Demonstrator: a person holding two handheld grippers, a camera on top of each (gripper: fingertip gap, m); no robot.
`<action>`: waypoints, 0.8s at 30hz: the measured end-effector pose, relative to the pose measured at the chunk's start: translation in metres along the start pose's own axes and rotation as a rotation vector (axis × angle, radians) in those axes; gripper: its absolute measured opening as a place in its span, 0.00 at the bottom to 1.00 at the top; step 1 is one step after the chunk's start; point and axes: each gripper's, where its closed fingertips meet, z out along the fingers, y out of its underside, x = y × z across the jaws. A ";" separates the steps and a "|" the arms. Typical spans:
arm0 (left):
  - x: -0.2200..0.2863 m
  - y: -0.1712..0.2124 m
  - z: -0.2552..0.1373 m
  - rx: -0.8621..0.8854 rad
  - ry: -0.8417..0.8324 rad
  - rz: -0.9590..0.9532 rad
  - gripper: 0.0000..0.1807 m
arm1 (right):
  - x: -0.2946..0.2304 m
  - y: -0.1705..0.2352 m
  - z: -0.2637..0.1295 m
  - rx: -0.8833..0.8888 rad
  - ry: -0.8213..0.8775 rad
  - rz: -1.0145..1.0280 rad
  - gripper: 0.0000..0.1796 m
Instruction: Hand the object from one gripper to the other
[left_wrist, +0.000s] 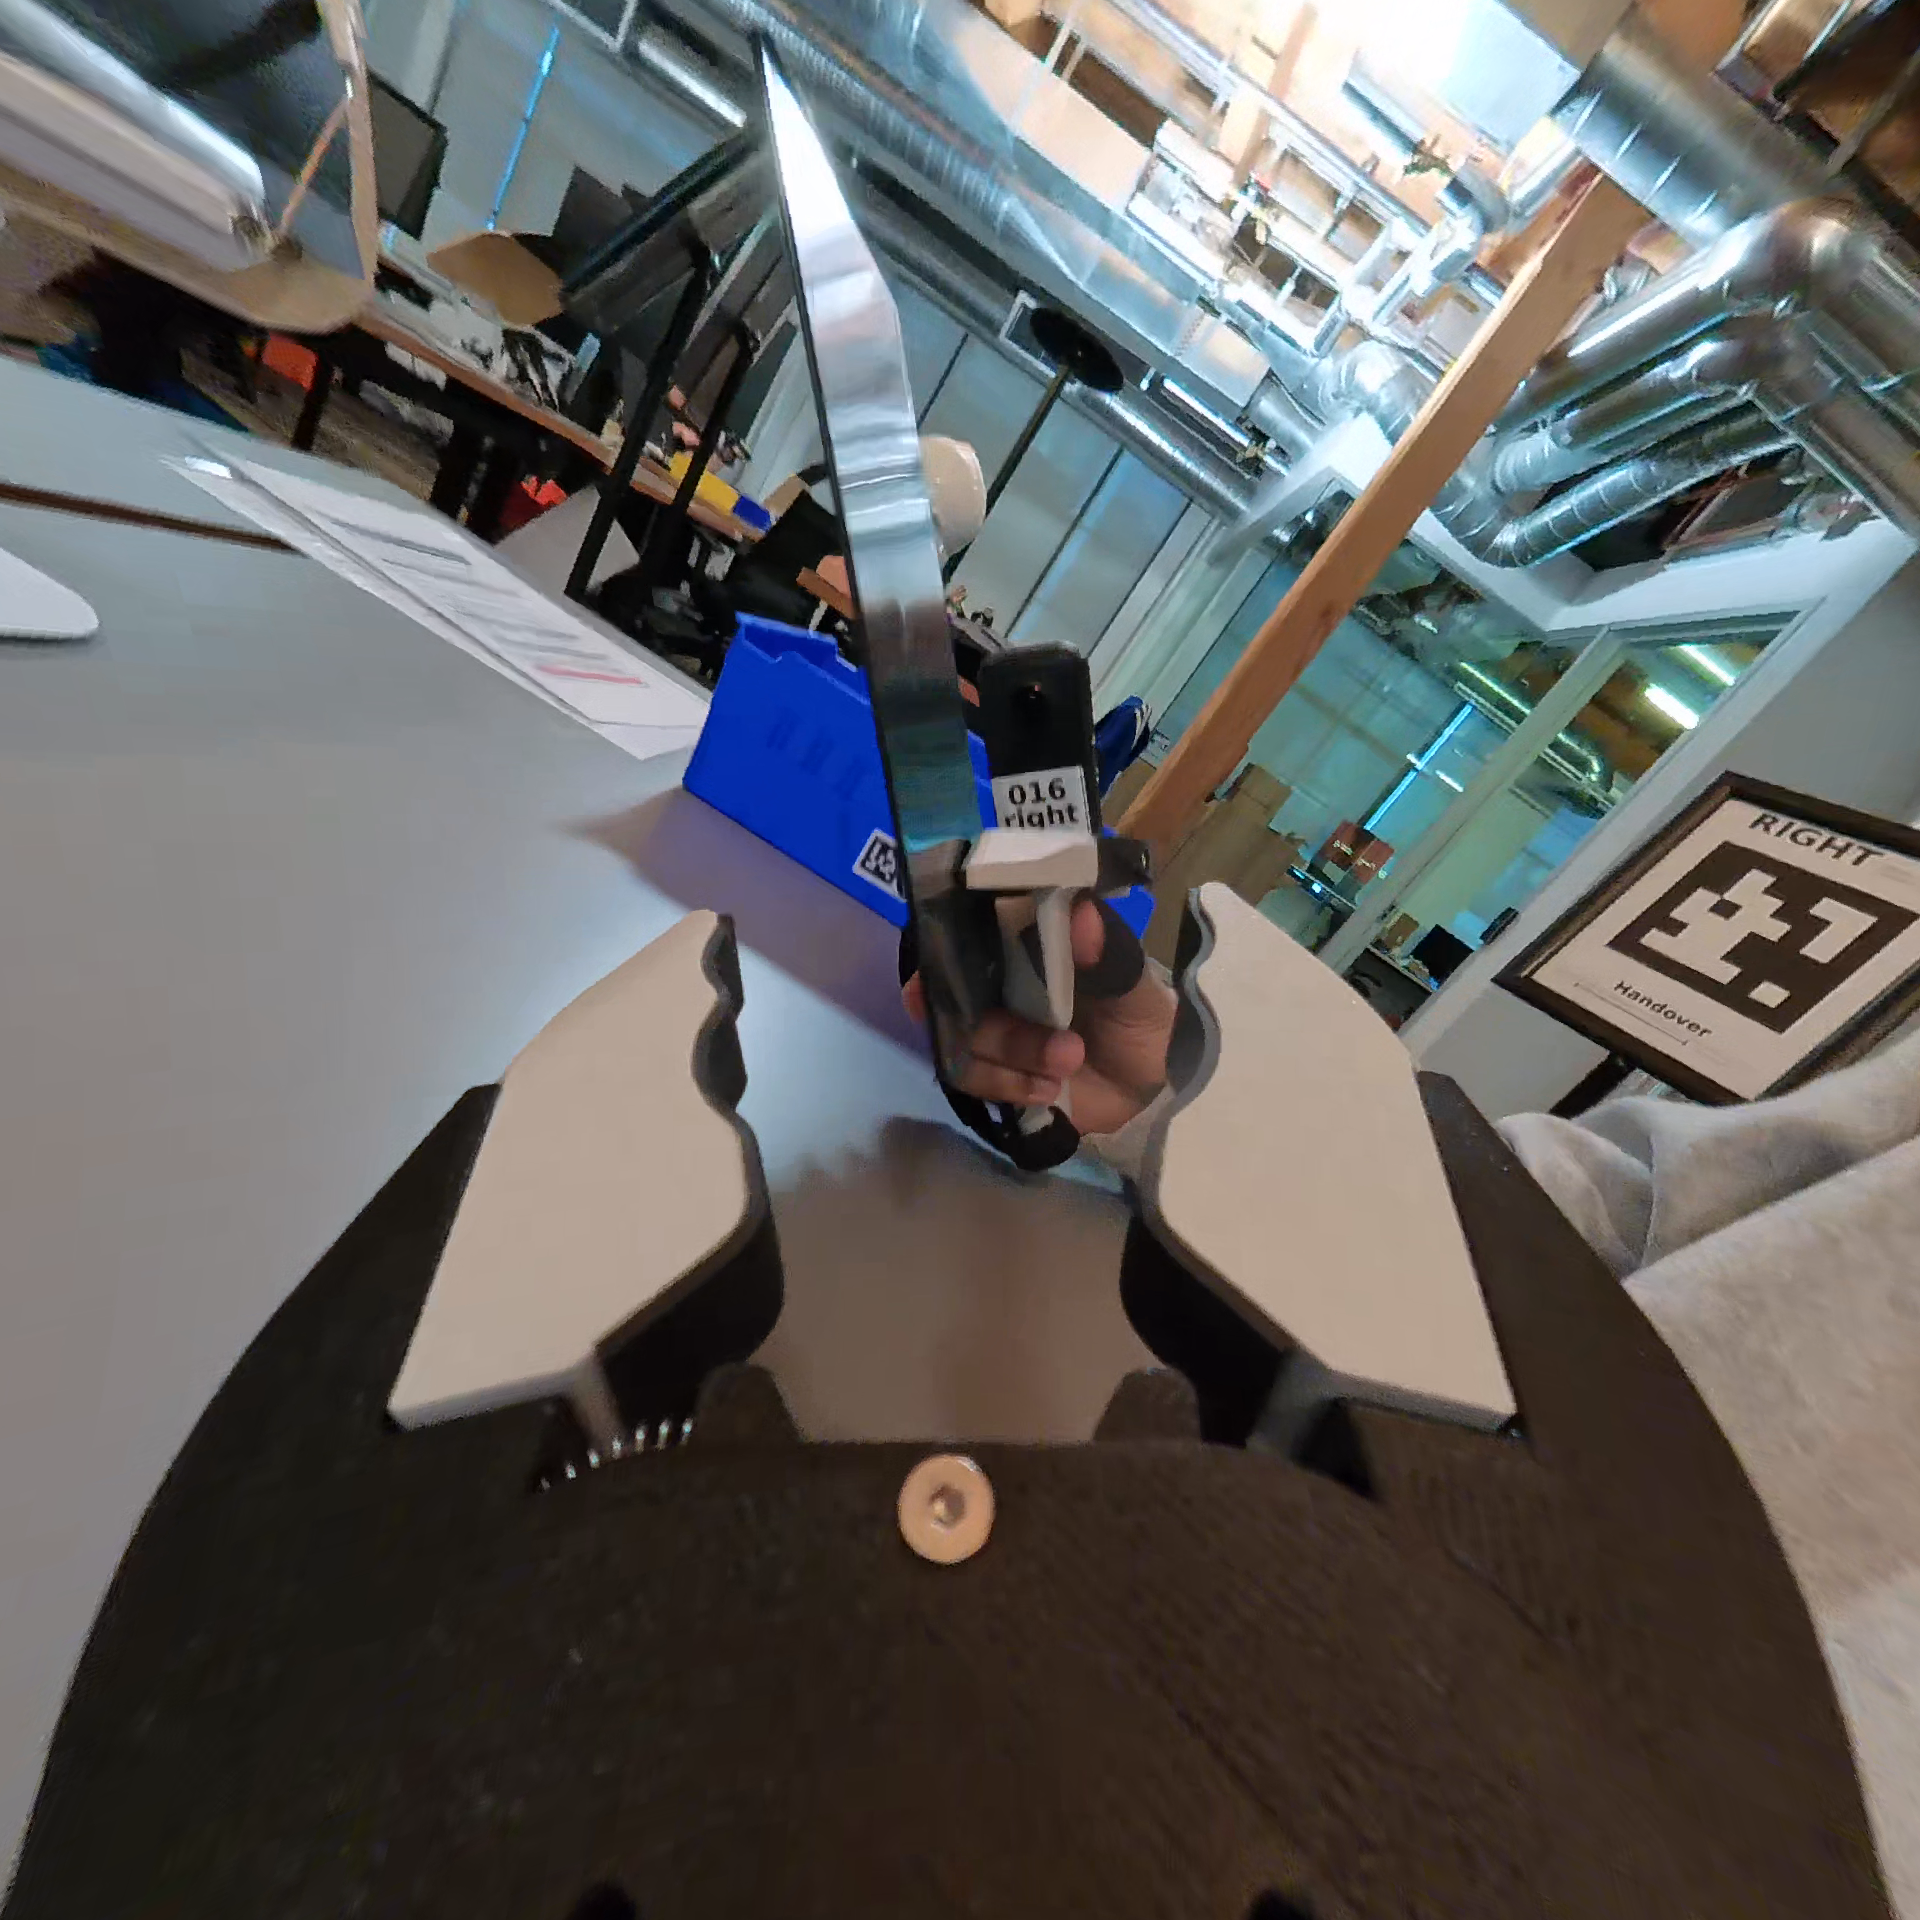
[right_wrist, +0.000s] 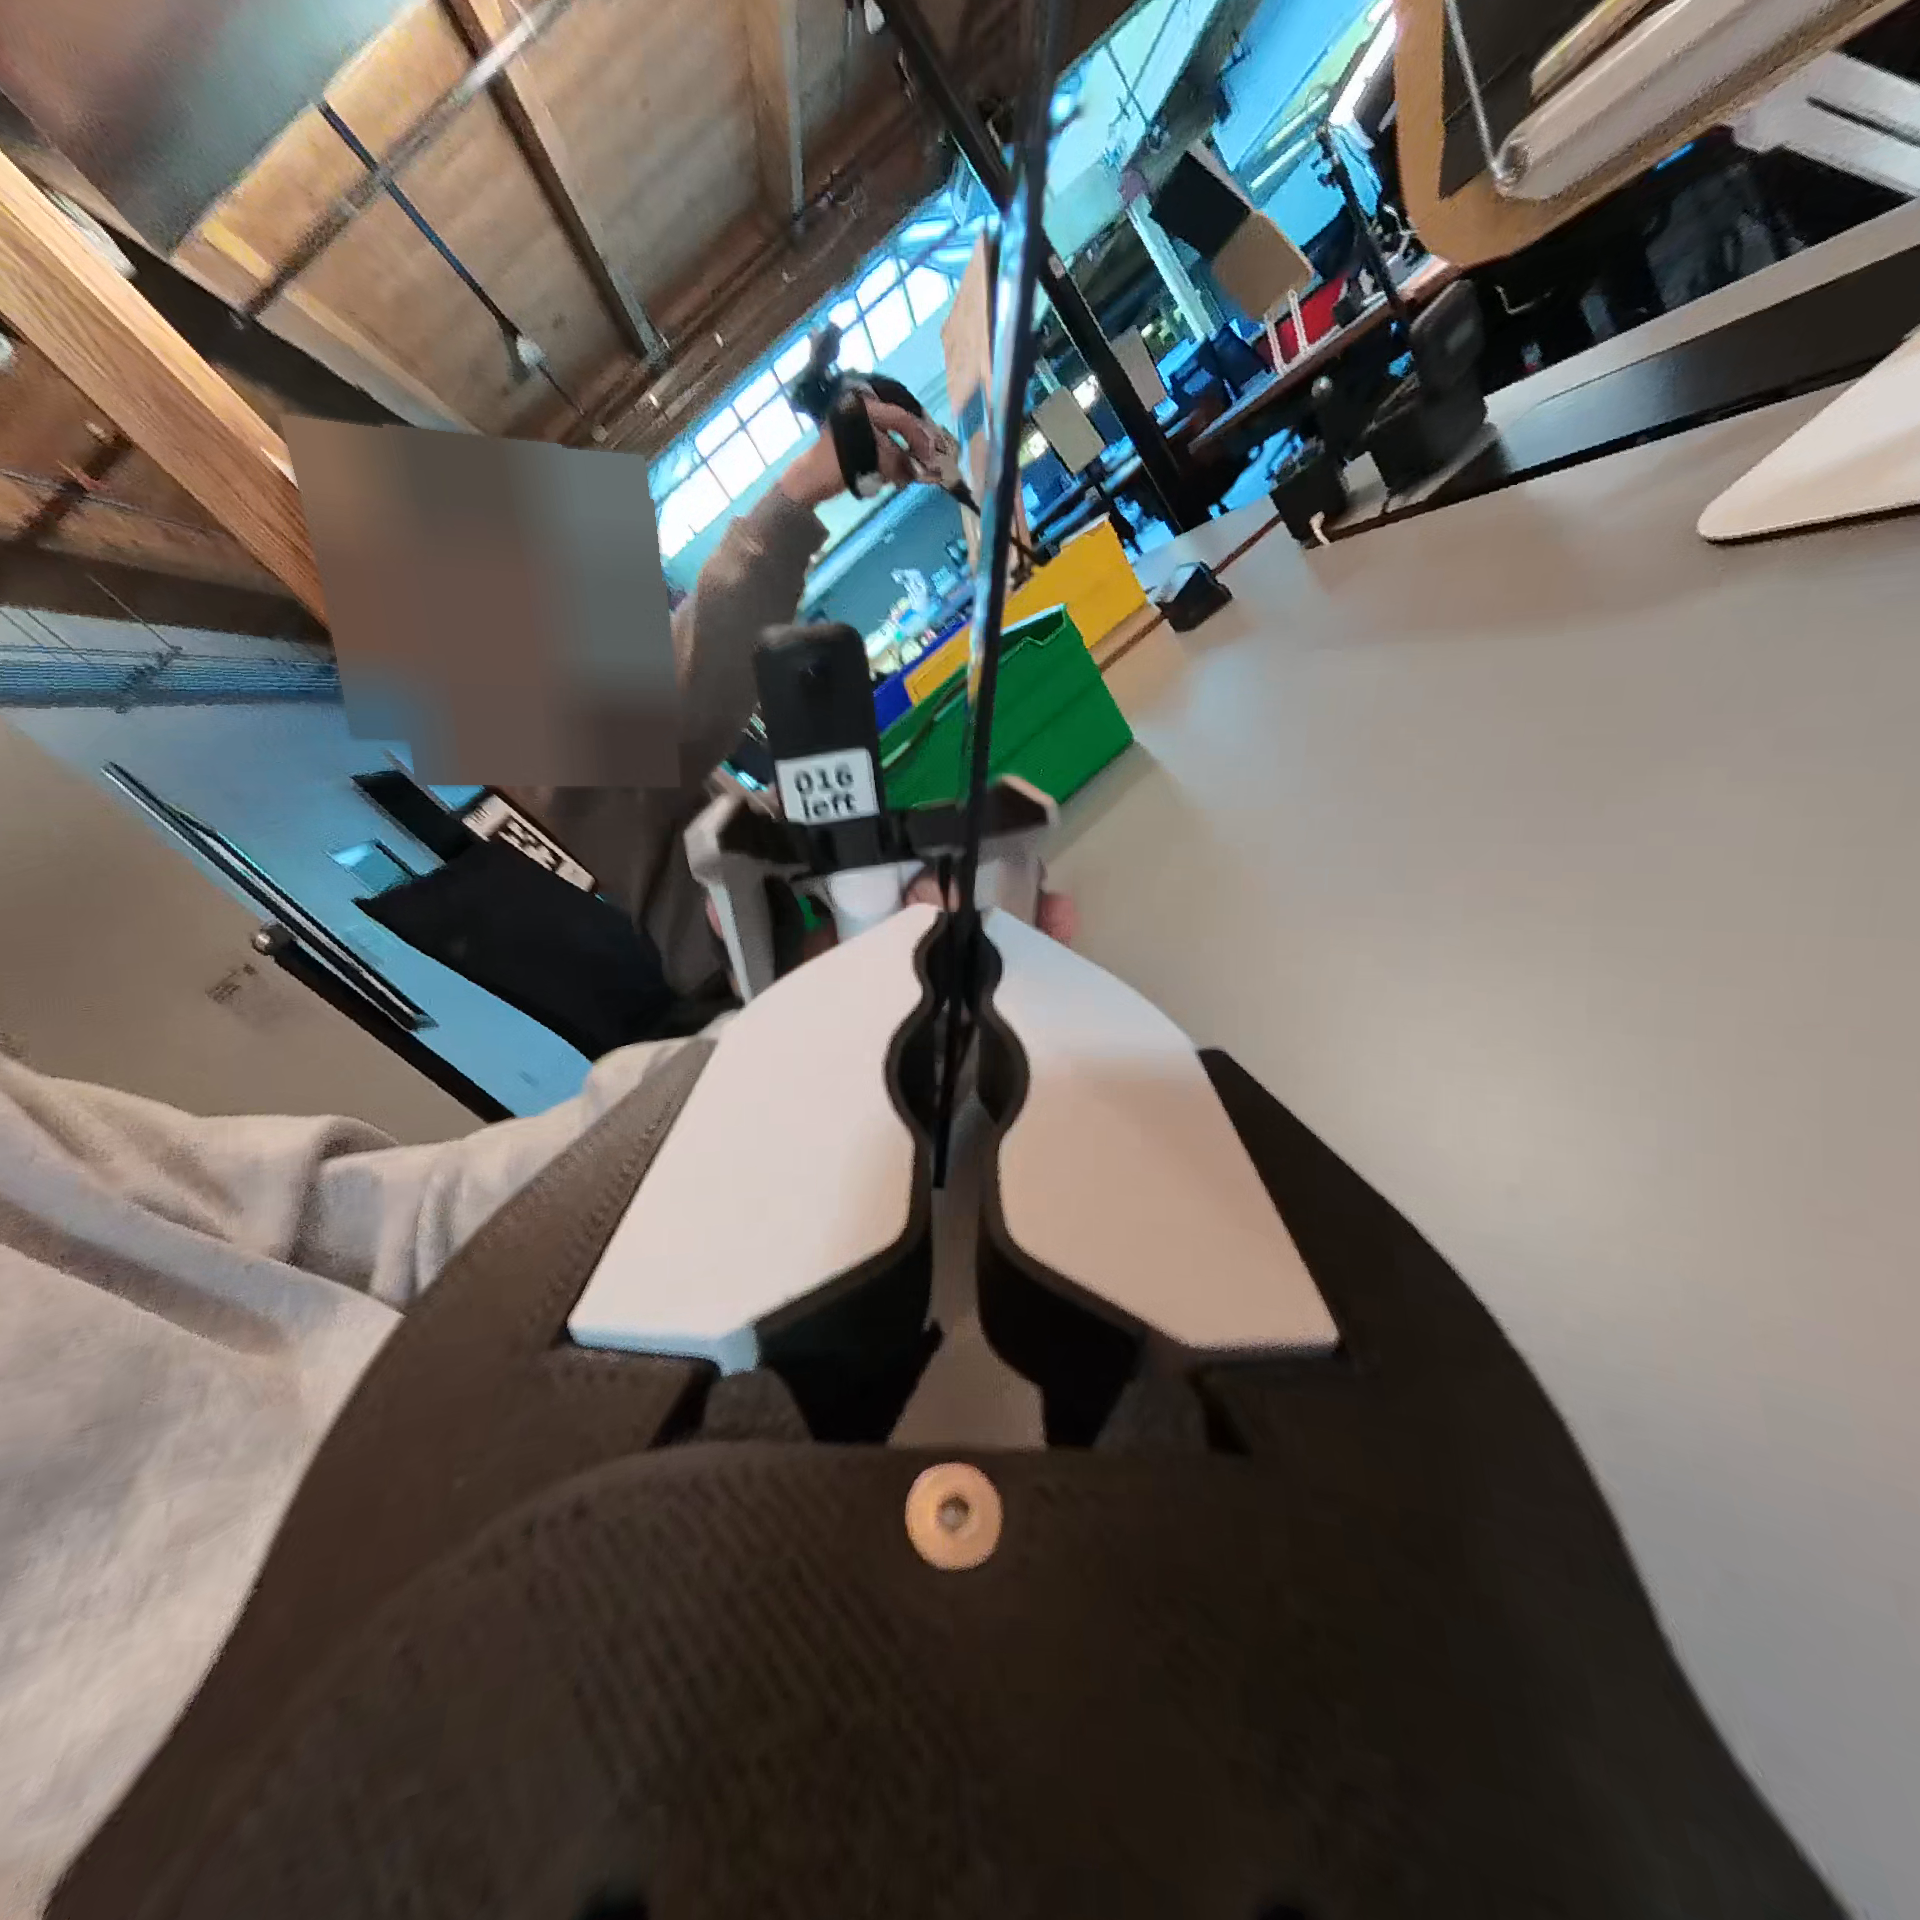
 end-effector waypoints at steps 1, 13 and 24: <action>-0.001 0.005 0.000 -0.023 0.006 -0.011 0.46 | -0.001 -0.003 0.000 0.028 -0.023 0.026 0.01; -0.007 0.004 0.000 0.011 0.028 0.002 0.44 | 0.009 -0.001 -0.002 0.051 -0.007 0.056 0.01; -0.003 0.006 0.001 0.015 0.029 -0.007 0.42 | 0.006 0.017 0.006 -0.057 0.049 0.022 0.01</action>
